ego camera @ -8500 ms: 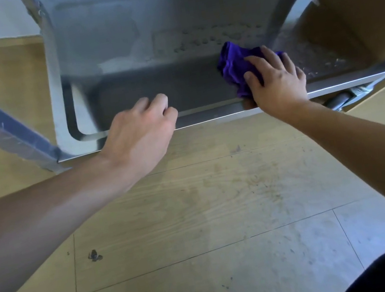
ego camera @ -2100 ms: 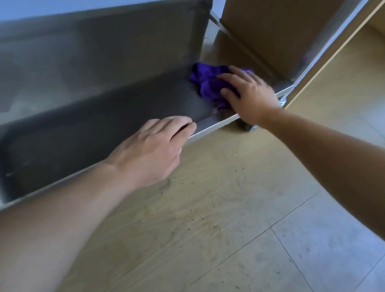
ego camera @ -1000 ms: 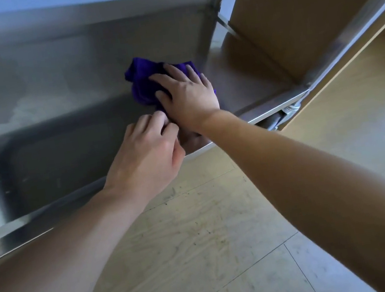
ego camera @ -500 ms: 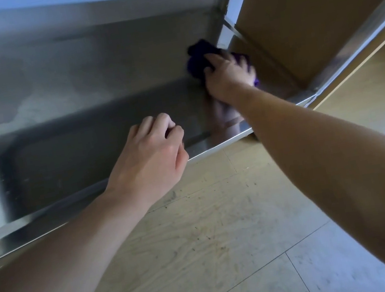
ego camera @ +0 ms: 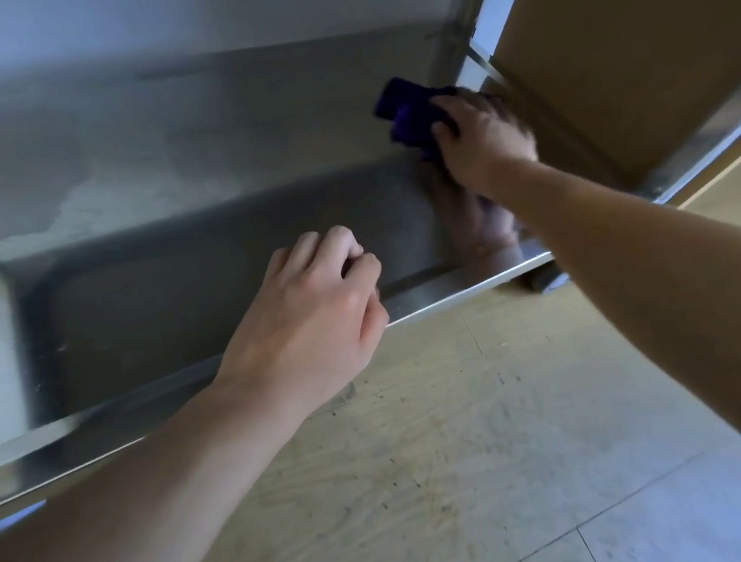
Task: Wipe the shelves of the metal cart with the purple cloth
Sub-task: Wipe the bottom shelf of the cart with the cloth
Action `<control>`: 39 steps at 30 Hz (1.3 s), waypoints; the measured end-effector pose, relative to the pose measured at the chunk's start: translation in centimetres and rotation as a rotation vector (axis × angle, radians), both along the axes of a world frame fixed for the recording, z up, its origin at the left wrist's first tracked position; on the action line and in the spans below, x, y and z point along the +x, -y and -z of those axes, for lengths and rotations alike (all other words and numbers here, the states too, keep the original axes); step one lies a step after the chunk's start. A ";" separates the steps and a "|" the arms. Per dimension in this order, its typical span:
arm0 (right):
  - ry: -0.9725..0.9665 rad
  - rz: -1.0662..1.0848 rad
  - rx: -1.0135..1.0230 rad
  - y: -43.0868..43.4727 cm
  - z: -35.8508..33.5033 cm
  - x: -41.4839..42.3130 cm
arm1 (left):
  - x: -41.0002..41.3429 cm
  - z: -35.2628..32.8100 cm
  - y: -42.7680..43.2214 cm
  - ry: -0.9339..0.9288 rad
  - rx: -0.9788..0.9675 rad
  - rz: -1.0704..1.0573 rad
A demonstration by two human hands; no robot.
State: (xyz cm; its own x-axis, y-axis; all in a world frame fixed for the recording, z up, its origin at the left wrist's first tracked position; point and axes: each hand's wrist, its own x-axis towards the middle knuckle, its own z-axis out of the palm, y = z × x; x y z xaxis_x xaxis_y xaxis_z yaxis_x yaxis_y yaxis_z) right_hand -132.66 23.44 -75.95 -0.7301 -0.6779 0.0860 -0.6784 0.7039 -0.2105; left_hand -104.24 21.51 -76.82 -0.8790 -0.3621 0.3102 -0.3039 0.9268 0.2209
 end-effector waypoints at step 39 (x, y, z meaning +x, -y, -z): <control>-0.008 -0.411 0.119 10.4 0.2 5.8 | 0.1 -0.3 -0.3 0.106 -0.067 -0.005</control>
State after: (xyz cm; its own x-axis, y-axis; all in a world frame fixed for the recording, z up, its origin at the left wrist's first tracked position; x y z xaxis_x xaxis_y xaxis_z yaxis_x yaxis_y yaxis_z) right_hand -126.85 13.08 -76.18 -0.3969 -0.9179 -0.0058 -0.9088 0.3938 -0.1378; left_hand -104.15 21.85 -76.54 -0.9066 -0.3480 0.2387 -0.3267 0.9368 0.1251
